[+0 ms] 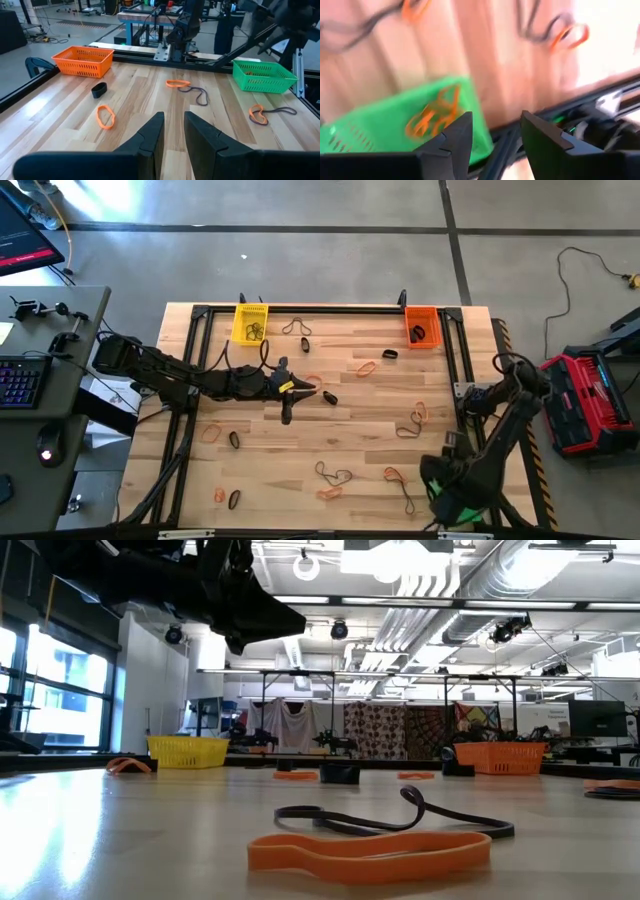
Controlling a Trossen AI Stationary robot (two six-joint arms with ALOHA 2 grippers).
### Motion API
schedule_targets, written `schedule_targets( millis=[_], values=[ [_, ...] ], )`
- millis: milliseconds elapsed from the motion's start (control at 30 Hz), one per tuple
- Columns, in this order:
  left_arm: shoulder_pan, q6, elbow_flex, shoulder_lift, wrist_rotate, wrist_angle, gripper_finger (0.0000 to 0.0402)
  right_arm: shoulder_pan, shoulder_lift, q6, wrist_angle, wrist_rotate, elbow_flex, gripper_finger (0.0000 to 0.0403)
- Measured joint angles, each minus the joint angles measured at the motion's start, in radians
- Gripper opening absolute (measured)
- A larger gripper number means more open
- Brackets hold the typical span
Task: Sort rubber bands into baskets
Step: Put the purple rubber band into the yellow bin
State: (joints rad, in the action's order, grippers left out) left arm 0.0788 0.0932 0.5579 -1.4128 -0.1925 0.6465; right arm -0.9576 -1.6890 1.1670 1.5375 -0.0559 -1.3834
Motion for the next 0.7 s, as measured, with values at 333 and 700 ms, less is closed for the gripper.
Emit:
schedule_targets(
  millis=[333, 700],
  values=[
    [0.0, 0.005, 0.0, 0.0, 0.003, -0.025, 0.0064, 0.271, 0.073, -0.023, -0.216, -0.012, 0.236, 0.0154],
    [0.0, 0.007, 0.0, 0.0, 0.008, -0.048, 0.0064, 0.408, 0.29, 0.253, -0.567, -0.025, 0.637, 0.0154]
  ],
)
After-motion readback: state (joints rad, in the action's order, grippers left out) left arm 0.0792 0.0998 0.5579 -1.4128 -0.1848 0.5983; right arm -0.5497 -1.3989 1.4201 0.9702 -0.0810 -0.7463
